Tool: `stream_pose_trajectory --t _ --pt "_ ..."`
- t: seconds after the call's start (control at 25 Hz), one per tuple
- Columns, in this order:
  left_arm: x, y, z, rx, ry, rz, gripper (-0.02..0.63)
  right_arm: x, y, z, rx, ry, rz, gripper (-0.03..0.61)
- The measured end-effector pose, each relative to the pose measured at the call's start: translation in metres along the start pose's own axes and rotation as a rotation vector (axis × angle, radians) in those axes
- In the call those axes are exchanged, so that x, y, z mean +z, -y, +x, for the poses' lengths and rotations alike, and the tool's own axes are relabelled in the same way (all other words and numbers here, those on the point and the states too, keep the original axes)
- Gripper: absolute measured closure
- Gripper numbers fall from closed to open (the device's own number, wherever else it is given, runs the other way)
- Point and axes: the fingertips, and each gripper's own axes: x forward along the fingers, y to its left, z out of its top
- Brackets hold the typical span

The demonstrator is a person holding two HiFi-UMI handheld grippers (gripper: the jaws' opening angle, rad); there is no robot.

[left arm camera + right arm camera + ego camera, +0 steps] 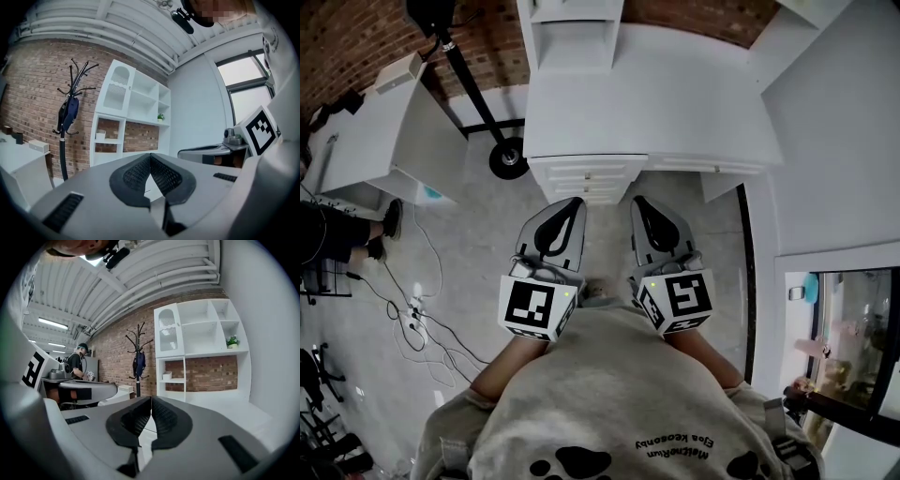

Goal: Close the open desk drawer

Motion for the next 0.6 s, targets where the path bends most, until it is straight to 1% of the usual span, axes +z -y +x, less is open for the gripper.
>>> stream_pose_trajectory --t 0.36,0.6 --pt "0.006 0.006 0.014 0.038 -0.011 0.021 0.595 0.012 0.031 -0.003 0.000 0.019 -0.011 0.545" --pt "0.002 0.010 0.020 0.056 -0.011 0.005 0.595 0.006 0.038 -0.006 0.027 0.014 -0.011 0.545"
